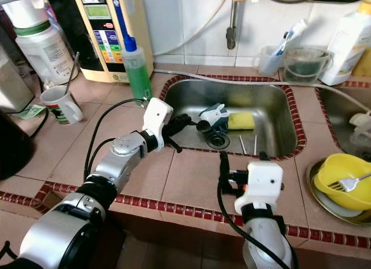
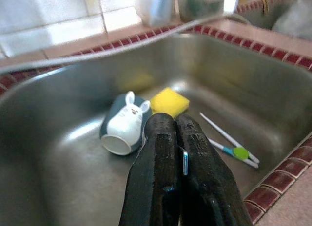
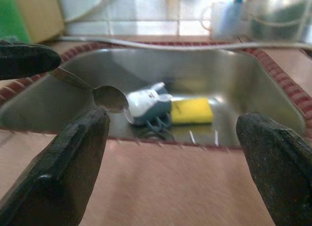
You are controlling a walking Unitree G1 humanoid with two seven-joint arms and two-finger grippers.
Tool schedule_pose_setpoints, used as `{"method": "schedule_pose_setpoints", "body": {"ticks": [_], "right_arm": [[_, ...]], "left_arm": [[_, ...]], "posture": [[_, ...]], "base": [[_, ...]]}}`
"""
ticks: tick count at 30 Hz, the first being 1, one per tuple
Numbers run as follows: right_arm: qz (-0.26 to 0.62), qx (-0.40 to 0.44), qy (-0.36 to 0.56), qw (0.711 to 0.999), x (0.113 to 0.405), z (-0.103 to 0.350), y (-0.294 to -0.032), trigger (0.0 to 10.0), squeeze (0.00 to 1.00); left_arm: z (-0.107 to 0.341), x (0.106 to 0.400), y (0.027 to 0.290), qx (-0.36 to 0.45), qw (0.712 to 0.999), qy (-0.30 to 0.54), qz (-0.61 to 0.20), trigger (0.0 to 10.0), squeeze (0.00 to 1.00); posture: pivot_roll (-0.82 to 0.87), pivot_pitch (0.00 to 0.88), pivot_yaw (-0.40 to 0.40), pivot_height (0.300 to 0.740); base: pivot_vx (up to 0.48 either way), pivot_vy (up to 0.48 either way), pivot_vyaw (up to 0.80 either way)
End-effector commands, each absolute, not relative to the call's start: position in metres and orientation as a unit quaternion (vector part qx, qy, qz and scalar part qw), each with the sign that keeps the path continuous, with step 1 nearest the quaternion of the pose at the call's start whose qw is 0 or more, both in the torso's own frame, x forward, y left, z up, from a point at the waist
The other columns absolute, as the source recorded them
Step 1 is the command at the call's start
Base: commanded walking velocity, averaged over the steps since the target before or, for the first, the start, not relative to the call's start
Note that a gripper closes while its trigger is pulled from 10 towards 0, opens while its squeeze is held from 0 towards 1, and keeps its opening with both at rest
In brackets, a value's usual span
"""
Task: Kitchen organization
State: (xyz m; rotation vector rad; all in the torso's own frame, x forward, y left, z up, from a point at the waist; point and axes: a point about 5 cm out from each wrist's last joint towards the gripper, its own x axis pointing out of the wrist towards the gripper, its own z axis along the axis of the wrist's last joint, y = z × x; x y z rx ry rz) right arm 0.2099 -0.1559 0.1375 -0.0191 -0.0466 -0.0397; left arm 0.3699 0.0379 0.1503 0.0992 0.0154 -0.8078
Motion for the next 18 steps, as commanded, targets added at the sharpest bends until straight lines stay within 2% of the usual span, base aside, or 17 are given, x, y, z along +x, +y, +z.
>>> {"method": "schedule_pose_setpoints", "body": {"ticks": [1, 11, 18], "right_arm": [[-0.018, -0.007, -0.032, 0.999, 0.207, 0.144, -0.153, 10.0, 0.0], [-0.001, 0.001, -0.033, 0.999, 0.197, 0.151, -0.148, 10.0, 0.0], [0.021, 0.021, -0.039, 0.999, 0.193, 0.157, -0.144, 10.0, 0.0]], "left_arm": [[0.156, 0.373, 0.038, 0.055, 0.917, 0.003, -0.396, 10.0, 0.0], [0.16, 0.381, 0.042, 0.061, 0.922, 0.021, -0.382, 10.0, 0.0], [0.159, 0.389, 0.059, 0.07, 0.94, 0.046, -0.332, 10.0, 0.0]], "posture": [[-0.27, 0.139, 0.147, 0.74], [-0.3, 0.146, 0.169, 0.74], [-0.3, 0.151, 0.17, 0.74]], "base": [[0.0, 0.0, 0.0], [0.0, 0.0, 0.0], [0.0, 0.0, 0.0]]}}
